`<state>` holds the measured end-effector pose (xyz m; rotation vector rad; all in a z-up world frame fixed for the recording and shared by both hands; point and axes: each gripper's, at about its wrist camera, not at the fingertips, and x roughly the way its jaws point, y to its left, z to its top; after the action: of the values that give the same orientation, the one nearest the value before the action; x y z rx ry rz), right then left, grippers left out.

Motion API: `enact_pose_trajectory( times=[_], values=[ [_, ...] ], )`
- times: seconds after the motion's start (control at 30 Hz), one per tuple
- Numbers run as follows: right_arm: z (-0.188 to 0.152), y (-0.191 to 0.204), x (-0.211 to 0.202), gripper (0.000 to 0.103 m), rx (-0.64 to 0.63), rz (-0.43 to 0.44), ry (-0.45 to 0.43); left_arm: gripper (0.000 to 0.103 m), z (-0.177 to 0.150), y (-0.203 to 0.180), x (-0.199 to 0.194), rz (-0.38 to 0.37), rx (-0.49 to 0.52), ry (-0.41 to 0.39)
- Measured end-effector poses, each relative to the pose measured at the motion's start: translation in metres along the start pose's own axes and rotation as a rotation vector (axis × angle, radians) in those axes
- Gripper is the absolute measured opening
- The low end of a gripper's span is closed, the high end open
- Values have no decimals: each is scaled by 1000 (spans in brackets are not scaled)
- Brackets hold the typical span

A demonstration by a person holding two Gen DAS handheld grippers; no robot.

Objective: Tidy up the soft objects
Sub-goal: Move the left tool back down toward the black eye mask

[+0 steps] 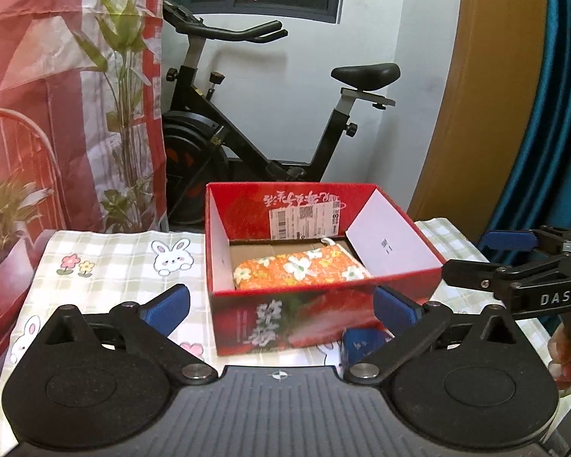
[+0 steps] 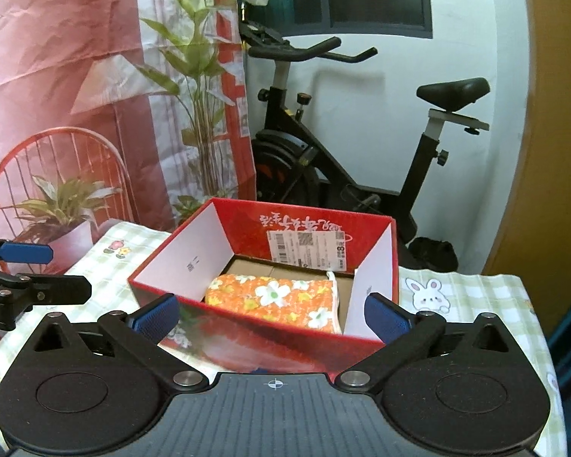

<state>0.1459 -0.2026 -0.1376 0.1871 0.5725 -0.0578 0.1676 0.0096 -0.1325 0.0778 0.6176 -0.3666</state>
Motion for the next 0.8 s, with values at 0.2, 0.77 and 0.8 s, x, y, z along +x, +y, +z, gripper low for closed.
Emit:
enact_pose_trajectory(
  times=[0.2,0.77,0.8],
  values=[
    [-27,4,-22,103,12,-11,-23,103,-23,2,-14,15,7,8],
    [-129,10,-40,103,105,-17,-18,103,-87,10,-19,21,-3,62],
    [-135,11,-39,103,101,-22,-10,103,-90,13,-17,18,-8,73]
  ],
)
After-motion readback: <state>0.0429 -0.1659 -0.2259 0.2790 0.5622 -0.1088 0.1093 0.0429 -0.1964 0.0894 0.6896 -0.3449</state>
